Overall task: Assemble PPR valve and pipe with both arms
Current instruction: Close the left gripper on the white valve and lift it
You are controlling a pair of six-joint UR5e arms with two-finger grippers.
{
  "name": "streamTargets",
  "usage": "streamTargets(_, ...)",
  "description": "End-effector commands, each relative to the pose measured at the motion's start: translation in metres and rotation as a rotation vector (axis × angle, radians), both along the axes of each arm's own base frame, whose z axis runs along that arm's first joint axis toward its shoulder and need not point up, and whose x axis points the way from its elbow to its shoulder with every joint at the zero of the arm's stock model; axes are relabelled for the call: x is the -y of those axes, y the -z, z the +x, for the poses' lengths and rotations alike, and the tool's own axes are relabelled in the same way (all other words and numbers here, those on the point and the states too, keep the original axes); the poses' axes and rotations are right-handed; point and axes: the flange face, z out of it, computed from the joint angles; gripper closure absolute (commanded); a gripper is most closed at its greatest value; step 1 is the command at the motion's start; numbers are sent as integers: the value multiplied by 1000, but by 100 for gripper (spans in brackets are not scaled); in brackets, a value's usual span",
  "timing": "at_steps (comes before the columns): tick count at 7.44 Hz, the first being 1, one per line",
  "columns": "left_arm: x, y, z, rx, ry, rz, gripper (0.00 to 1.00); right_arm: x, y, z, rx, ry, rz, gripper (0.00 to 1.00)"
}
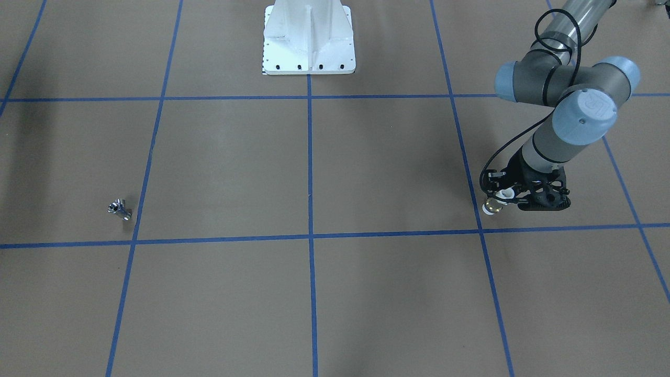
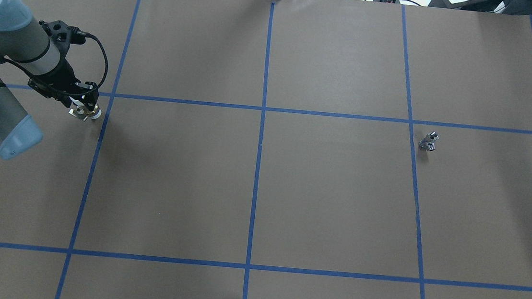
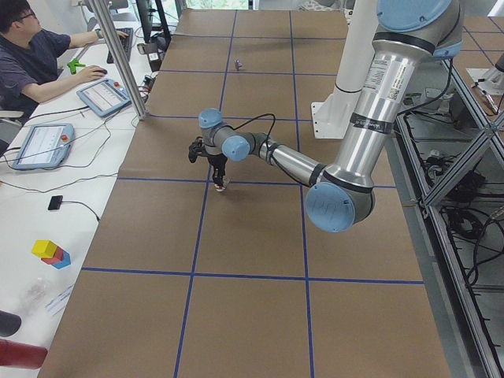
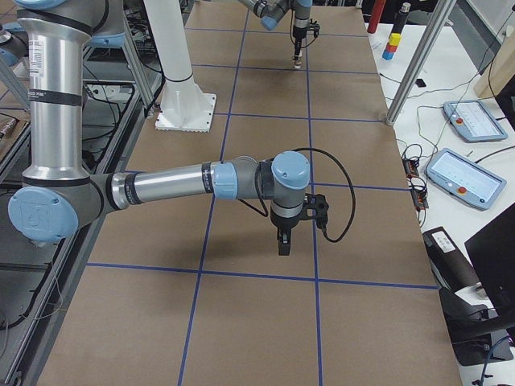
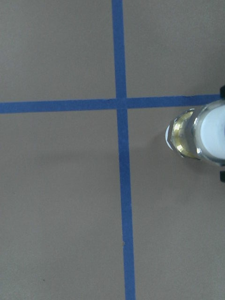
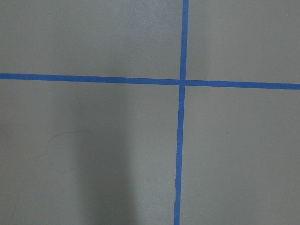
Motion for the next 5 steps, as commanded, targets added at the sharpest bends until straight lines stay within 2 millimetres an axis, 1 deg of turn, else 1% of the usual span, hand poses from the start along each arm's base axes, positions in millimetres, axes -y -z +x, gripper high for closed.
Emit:
streamTargets(1, 4, 0, 3, 6, 2, 1, 39, 0, 0, 0, 0, 0, -1, 0)
streamTargets(3, 5, 0, 4, 7, 2, 0, 40, 0, -7, 0, 6, 0, -15, 0)
streamTargets(4, 5, 0, 3, 7, 3, 0, 41, 0, -7, -1, 7, 0, -15, 0)
streamTargets(5, 5, -1, 3, 8, 4, -1, 48, 0, -7, -1, 7, 0, -15, 0)
